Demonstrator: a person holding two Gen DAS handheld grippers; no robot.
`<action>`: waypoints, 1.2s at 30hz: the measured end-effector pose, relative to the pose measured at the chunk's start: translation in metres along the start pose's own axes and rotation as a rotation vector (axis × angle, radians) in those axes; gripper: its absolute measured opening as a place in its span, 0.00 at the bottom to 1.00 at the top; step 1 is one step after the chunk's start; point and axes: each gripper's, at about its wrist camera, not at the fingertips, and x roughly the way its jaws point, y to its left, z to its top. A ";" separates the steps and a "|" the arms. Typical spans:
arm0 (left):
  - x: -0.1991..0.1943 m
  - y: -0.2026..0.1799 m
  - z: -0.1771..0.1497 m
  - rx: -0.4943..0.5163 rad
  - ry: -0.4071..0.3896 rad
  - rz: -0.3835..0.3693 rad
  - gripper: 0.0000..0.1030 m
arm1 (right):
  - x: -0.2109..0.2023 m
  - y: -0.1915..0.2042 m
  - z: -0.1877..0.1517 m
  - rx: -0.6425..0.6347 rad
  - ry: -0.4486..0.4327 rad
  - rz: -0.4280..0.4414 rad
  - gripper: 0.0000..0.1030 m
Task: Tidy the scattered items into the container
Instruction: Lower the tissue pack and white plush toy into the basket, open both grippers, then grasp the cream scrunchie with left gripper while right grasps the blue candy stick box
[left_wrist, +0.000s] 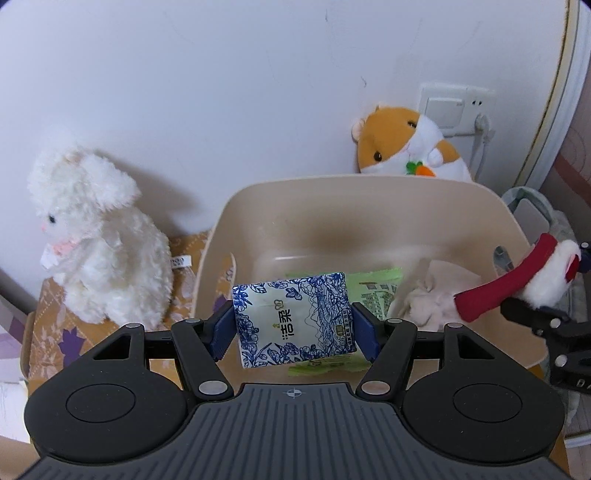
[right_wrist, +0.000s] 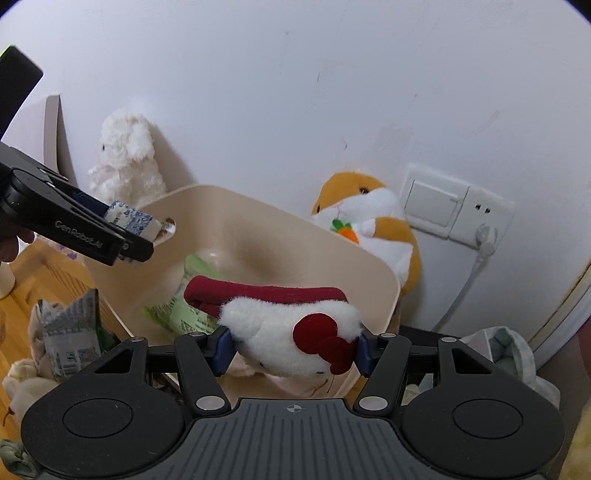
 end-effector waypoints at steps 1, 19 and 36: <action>0.003 -0.002 0.000 0.000 0.009 0.001 0.64 | 0.004 0.000 -0.001 -0.003 0.011 -0.003 0.57; 0.018 -0.024 -0.006 0.037 0.044 -0.019 0.75 | 0.020 0.014 -0.017 -0.055 0.064 -0.012 0.76; -0.040 0.019 -0.038 0.070 -0.032 -0.042 0.76 | -0.037 0.022 -0.026 -0.083 -0.055 -0.013 1.00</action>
